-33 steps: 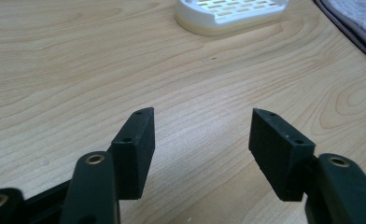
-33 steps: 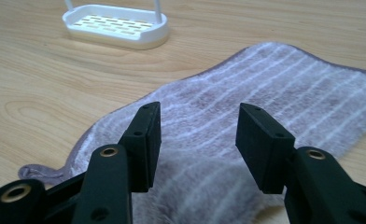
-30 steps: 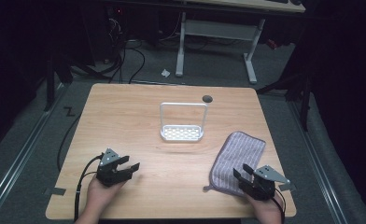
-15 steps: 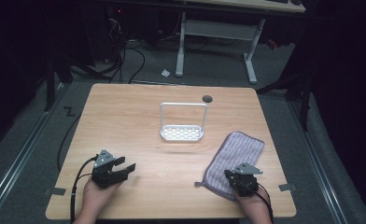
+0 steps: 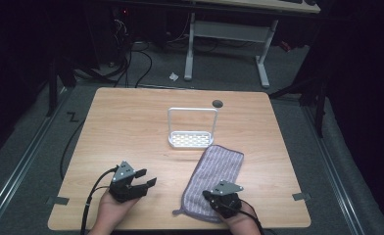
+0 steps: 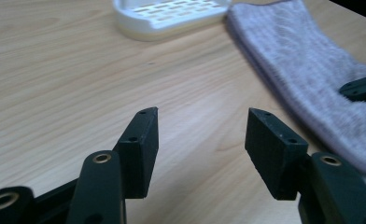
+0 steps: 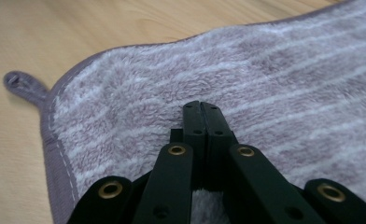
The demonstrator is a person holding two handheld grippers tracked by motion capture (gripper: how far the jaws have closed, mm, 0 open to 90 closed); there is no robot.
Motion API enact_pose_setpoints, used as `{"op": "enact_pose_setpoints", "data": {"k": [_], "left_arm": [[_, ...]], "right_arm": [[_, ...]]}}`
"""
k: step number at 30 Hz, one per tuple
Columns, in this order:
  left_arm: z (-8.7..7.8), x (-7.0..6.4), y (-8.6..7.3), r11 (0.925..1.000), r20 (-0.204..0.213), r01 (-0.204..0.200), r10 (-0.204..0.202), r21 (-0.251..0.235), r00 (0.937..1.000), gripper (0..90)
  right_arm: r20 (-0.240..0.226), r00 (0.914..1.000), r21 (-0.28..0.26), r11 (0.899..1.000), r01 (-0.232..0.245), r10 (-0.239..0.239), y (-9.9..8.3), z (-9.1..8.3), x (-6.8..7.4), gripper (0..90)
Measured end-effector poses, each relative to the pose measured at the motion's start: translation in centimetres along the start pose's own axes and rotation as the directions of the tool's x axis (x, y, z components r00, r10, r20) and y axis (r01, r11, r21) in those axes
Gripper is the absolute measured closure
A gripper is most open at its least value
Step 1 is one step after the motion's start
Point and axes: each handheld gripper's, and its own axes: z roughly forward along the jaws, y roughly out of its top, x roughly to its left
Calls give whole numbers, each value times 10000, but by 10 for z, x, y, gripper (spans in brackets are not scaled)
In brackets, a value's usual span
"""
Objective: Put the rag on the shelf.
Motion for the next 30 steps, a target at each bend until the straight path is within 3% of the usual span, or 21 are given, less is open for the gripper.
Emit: {"op": "enact_pose_setpoints", "data": {"k": [5, 8, 11, 14, 20, 23, 26, 30], "left_arm": [[17, -27, 3, 9973, 643, -669, 649, 292, 9958, 454], [28, -35, 5, 9909, 696, -1261, 1226, 480, 9900, 466], [37, -34, 8, 9923, 716, -1128, 1090, 509, 9915, 481], [44, -35, 11, 9924, 819, -1113, 1069, 516, 9909, 536], [61, -39, 15, 9855, 795, -1492, 1428, 813, 9865, 588], [68, -40, 14, 9807, 676, -1602, 1533, 1119, 9859, 589], [67, -42, 13, 9770, 599, -1764, 1702, 1197, 9836, 595], [58, -49, 6, 9768, 890, -1720, 1615, 1278, 9829, 601]], "right_arm": [[-596, 9971, -35, 9989, 466, -467, 7, 7, 21, 900], [-1101, 9918, -147, 9978, 643, -655, 8, 10, 32, 900], [-1309, 9879, -313, 9963, 802, -836, 8, 12, 41, 891], [-1369, 9889, -556, 9972, 505, -577, 7, 7, 44, 806], [-840, 9964, -1301, 9915, -21, -89, 2, -16, 30, 730], [-172, 9995, -1515, 9881, -278, 255, 0, -22, 14, 732], [731, 9973, -1075, 9942, -23, 102, 1, -12, -2, 736], [872, 9937, -615, 9960, -647, 699, 3, 6, -21, 748]]}}
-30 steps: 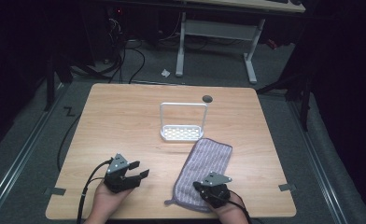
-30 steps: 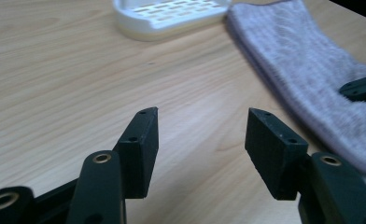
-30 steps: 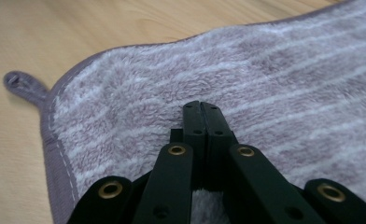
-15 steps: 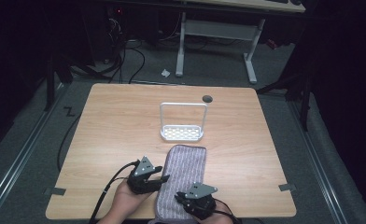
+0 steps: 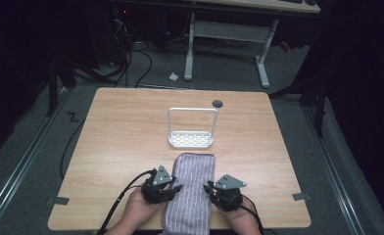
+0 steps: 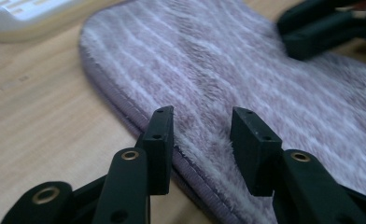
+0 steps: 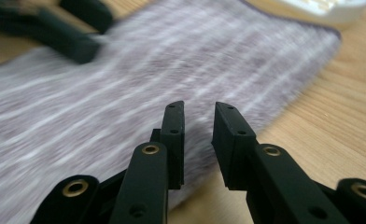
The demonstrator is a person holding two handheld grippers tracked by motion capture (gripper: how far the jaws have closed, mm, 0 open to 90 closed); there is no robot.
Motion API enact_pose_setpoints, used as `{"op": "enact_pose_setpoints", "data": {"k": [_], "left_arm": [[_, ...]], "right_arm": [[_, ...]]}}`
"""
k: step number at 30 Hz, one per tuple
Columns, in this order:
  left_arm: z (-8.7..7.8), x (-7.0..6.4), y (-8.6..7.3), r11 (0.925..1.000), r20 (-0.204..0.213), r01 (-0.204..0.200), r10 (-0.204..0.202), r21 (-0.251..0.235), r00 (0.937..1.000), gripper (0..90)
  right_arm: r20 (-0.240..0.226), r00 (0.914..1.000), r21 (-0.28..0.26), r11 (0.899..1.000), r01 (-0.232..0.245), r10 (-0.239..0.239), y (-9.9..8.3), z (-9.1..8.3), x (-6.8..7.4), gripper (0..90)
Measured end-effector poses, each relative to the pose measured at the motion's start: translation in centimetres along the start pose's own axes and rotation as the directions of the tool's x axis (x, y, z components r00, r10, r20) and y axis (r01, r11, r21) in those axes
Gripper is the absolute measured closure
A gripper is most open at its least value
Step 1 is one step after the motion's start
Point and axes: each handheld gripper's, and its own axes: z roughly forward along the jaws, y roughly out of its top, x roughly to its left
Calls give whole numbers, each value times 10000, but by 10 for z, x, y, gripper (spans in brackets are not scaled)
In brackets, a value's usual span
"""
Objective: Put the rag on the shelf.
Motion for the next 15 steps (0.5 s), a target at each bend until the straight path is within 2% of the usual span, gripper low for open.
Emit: {"op": "enact_pose_setpoints", "data": {"k": [3, 7, 9, 11, 12, 13, 14, 15], "left_arm": [[-7, -13, -8, 9997, 245, -238, 236, 54, 9994, 605], [-16, -28, -13, 9978, 493, -567, 550, 340, 9973, 603], [-19, -31, -15, 9969, 530, -693, 672, 383, 9963, 599], [-22, -29, -16, 9975, 587, -579, 555, 409, 9967, 585], [-24, -27, -16, 9984, 526, -463, 446, 315, 9976, 568], [-28, -24, -15, 9991, 186, -407, 406, 72, 9990, 552], [-32, -19, -14, 9985, -364, -302, 286, -448, 9989, 537], [-34, -12, -12, 9967, -586, -85, 37, -805, 9983, 534]], "right_arm": [[-190, 9997, 104, 9999, -124, 126, 1, 5, -2, 749], [-529, 9984, 136, 9997, -186, 193, -6, -3, 2, 748], [-663, 9978, 319, 9995, -24, 45, -9, -10, 7, 745], [-785, 9969, 421, 9991, 99, -65, -9, -13, 11, 730], [-828, 9965, 390, 9992, 99, -66, -9, -14, 12, 722], [-944, 9955, 269, 9996, 73, -47, -7, -15, 12, 712], [-1056, 9944, 41, 10000, -10, 14, -6, -15, 12, 701], [-1128, 9934, -203, 9995, -229, 204, -4, -16, 10, 691]]}}
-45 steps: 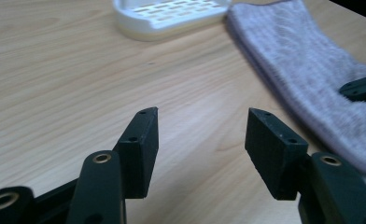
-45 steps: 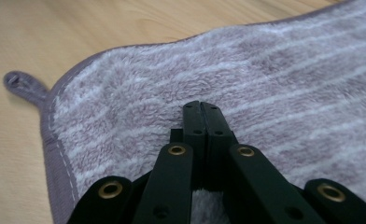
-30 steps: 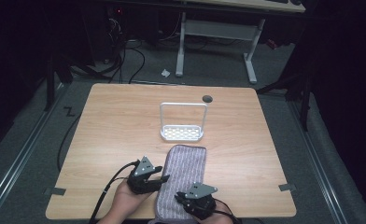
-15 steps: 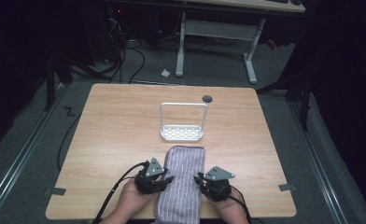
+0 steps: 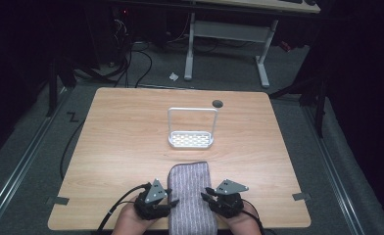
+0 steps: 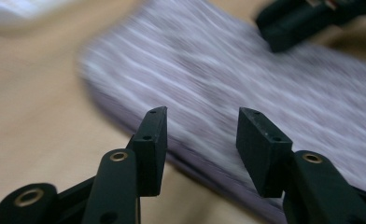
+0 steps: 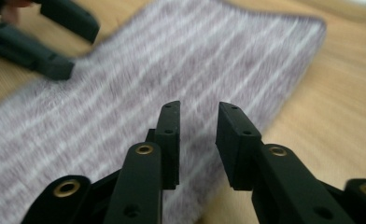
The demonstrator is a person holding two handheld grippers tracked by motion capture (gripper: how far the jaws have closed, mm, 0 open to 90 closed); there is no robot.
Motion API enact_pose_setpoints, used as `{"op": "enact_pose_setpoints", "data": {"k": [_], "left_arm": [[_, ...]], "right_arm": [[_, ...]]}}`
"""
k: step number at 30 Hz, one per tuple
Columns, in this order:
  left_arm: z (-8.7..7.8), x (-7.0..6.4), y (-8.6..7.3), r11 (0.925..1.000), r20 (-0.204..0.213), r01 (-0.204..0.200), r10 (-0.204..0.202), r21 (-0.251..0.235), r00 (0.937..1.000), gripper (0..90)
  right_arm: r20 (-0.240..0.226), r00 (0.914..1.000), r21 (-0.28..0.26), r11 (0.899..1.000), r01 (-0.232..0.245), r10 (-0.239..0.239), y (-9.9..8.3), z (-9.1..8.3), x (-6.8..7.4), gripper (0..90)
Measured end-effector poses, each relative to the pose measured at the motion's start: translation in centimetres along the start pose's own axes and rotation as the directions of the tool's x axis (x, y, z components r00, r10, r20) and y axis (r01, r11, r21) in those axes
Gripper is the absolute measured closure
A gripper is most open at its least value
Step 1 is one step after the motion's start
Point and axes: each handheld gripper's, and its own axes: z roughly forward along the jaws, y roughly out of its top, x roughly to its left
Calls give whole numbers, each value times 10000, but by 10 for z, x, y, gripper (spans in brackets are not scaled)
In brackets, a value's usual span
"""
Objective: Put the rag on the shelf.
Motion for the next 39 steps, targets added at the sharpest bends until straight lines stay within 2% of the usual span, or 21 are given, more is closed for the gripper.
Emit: {"op": "enact_pose_setpoints", "data": {"k": [1, 2, 3, 5, 8, 11, 12, 14, 16, 17, 20, 23, 27, 29, 30, 32, 33, 34, 37, 39], "left_arm": [[1, 8, 2, 9991, -149, 348, -351, -232, 9993, 517], [3, 15, 4, 9977, -275, 613, -621, -292, 9977, 503], [9, 24, 7, 9941, -314, 1059, -1066, -238, 9938, 489], [18, 34, 10, 9889, -365, 1476, -1482, -168, 9883, 458], [36, 41, 15, 9796, -640, 2008, -2005, -16, 9776, 457], [49, 39, 18, 9777, -881, 2078, -2045, 293, 9749, 469], [52, 39, 19, 9745, -835, 2211, -2175, 368, 9725, 470], [54, 40, 20, 9698, -844, 2430, -2404, 217, 9670, 487], [56, 41, 21, 9661, -936, 2562, -2523, 317, 9631, 523], [56, 41, 21, 9658, -970, 2574, -2534, 310, 9625, 539], [56, 40, 21, 9658, -989, 2570, -2527, 329, 9625, 586], [57, 42, 21, 9606, -845, 2765, -2732, 288, 9582, 652], [57, 42, 21, 9607, -791, 2757, -2724, 337, 9589, 718], [57, 42, 21, 9604, -783, 2766, -2733, 346, 9587, 734], [57, 42, 21, 9602, -770, 2771, -2739, 353, 9587, 740], [57, 42, 20, 9588, -691, 2820, -2792, 349, 9577, 758], [57, 43, 20, 9576, -639, 2856, -2830, 369, 9570, 761], [57, 43, 20, 9568, -616, 2886, -2862, 349, 9562, 762], [56, 42, 20, 9579, -650, 2846, -2818, 376, 9573, 762], [56, 42, 20, 9586, -689, 2822, -2792, 380, 9577, 762]], "right_arm": [[-63, 9999, -153, 9998, -149, 148, 1, 0, -1, 688], [-109, 9997, -218, 9995, -228, 226, 2, 0, -3, 680], [-92, 9997, -229, 9995, -232, 230, 2, 0, -4, 671], [-10, 9997, -237, 9995, -226, 226, 2, 1, -5, 660], [104, 9994, -324, 9989, -337, 340, 1, -1, -9, 636], [236, 9988, -434, 9982, -419, 429, 0, -3, -14, 612], [272, 9986, -463, 9979, -442, 455, -1, -3, -16, 603], [316, 9984, -429, 9980, -454, 468, -2, -3, -18, 590], [451, 9984, -352, 9989, -311, 327, -3, -2, -19, 569], [604, 9978, -261, 9993, -252, 267, -3, 0, -19, 559], [658, 9976, -275, 9994, -217, 235, -2, 1, -20, 554], [751, 9966, -304, 9991, -310, 333, 4, 5, -20, 519], [1031, 9928, -464, 9973, -564, 609, 22, 15, -28, 472], [1200, 9881, -525, 9945, -906, 963, 34, 22, -37, 466], [1228, 9849, -473, 9920, -1169, 1219, 37, 26, -41, 467], [1174, 9827, -114, 9897, -1426, 1430, 41, 36, -48, 491], [1363, 9815, 146, 9904, -1378, 1345, 41, 42, -50, 493], [1420, 9803, 185, 9897, -1416, 1376, 41, 45, -51, 500], [1397, 9800, 351, 9884, -1479, 1417, 39, 50, -50, 506], [1371, 9813, 522, 9882, -1437, 1354, 37, 53, -46, 555]]}}
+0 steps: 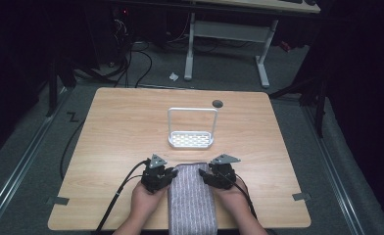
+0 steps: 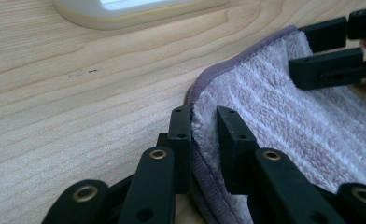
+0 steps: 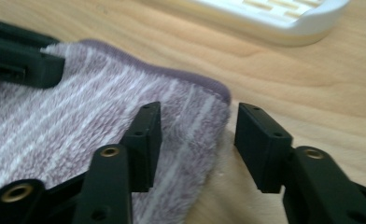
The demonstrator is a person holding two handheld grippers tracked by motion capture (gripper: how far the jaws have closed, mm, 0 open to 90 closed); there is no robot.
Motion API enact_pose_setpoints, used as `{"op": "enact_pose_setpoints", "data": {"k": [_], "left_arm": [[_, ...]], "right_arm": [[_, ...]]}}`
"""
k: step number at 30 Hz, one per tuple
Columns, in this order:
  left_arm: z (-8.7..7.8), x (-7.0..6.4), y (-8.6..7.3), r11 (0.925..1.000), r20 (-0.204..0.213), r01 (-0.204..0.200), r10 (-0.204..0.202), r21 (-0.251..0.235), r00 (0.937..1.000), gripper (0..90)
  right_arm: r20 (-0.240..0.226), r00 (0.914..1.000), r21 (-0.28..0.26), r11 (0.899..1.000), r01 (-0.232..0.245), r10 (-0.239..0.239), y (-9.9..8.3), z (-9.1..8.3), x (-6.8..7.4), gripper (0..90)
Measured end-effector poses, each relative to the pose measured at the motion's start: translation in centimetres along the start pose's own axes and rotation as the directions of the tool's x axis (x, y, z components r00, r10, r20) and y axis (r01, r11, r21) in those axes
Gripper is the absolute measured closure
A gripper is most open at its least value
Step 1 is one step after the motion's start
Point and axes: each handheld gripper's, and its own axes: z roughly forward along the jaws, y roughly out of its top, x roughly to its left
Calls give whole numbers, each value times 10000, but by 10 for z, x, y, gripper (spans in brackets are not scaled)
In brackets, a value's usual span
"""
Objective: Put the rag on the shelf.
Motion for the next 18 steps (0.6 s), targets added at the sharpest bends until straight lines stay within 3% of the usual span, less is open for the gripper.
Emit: {"op": "enact_pose_setpoints", "data": {"k": [3, 10, 15, 18], "left_arm": [[0, -2, 0, 9999, -178, -160, 159, -19, 9997, 762], [0, -1, 0, 10000, -32, -37, 37, -25, 10000, 765], [0, -1, 0, 10000, -61, -33, 33, -11, 10000, 779], [0, -3, 0, 9998, -241, -184, 184, 0, 9995, 785]], "right_arm": [[67, 9995, -163, 9994, 298, -297, -2, 1, 6, 592], [218, 9992, -190, 9993, 332, -328, -3, 0, 7, 677], [9, 9999, -183, 9998, 118, -118, -4, 0, 8, 807], [-101, 9997, -171, 9997, 199, -201, -3, 0, 8, 832]]}}
